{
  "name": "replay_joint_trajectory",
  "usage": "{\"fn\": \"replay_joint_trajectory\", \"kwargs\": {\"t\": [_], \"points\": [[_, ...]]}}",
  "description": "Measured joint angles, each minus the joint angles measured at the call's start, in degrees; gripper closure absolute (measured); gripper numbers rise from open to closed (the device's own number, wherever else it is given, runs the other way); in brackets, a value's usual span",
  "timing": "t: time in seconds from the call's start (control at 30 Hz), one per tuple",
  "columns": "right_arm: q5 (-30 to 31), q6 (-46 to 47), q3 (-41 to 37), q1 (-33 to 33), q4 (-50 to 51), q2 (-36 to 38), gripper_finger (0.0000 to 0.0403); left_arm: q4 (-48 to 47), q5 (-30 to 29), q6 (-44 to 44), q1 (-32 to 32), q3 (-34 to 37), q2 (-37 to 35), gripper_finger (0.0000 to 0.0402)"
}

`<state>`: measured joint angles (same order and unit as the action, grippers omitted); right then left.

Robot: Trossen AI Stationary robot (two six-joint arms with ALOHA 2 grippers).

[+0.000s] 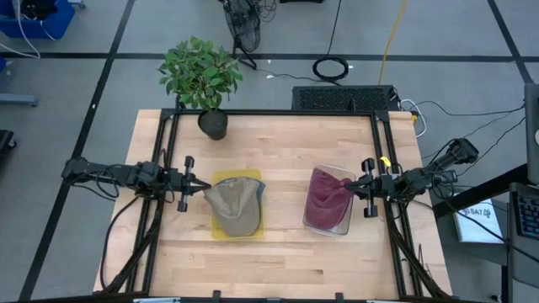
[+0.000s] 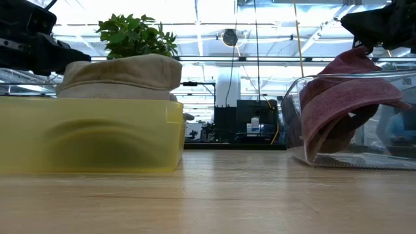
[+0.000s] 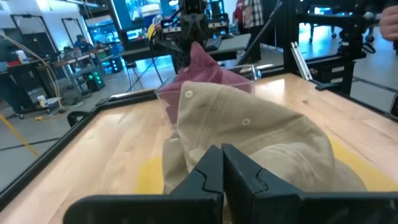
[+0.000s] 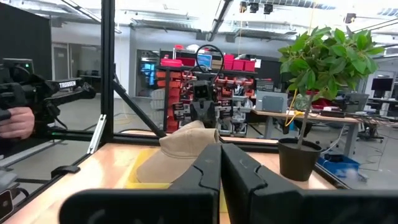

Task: Pick and place caps into container
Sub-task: Return to Home Position

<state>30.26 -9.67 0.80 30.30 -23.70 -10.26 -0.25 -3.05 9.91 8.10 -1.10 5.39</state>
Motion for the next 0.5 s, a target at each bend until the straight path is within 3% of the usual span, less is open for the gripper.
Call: {"fn": "replay_joint_trajectory", "kwargs": {"t": [0.23, 0.5], "points": [[0.0, -3.3, 0.0, 0.0, 0.0, 0.0, 0.0403, 0.0, 0.0, 0.0, 0.0, 0.0, 0.3, 0.0398], [-0.2, -4.6, 0.0, 0.0, -0.4, 0.0, 0.0403, 0.5, 0.0, -0.2, 0.0, 0.0, 0.3, 0.0362]]}}
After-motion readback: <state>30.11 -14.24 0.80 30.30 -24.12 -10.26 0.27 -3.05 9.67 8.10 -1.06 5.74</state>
